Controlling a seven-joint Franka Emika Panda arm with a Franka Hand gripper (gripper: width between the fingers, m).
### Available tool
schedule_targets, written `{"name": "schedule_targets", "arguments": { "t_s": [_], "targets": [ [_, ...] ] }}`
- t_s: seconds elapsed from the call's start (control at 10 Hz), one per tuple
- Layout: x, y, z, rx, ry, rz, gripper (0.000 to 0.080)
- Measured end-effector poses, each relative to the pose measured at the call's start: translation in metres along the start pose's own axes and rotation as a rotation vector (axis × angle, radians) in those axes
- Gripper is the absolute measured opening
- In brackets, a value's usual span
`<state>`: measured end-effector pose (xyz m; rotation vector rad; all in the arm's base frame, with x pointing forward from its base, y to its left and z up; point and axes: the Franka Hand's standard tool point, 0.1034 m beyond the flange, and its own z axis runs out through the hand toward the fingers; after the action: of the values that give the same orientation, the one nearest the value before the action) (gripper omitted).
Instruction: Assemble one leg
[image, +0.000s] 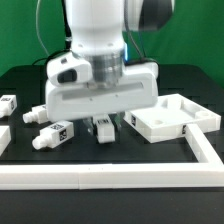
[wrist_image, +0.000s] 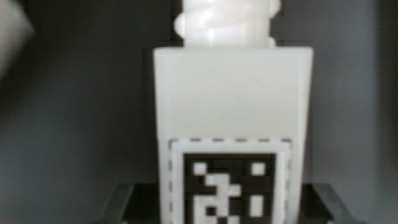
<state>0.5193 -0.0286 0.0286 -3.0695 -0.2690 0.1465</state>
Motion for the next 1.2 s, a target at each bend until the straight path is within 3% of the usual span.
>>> {"name": "schedule_targets", "arguments": {
  "t_s": [0.1,0.2,0.3,0.6,0.7,1.1,1.2],
  "targets": [
    [-0.023,0.007,-0.011,-0.007,-0.004,0.013,0.0284],
    [-0.033,0.015,-0.021,-0.015,0.01,0.024,0.0284],
    [-0.037,0.025,-0.02,-0.024,0.05,0.009,0.0284],
    [-0.039,0.024,-0.018,-0.022,0.044,0.01,0.0284],
    [-0.042,0.024,-0.015,-0.02,0.043,0.023,0.0284],
    [-0.101,0.019,0.023,-0.024,0.014,0.072,0.0285],
    [-0.103,0.016,0.026,-0.022,0.005,0.075,0.0285]
  ]
}}
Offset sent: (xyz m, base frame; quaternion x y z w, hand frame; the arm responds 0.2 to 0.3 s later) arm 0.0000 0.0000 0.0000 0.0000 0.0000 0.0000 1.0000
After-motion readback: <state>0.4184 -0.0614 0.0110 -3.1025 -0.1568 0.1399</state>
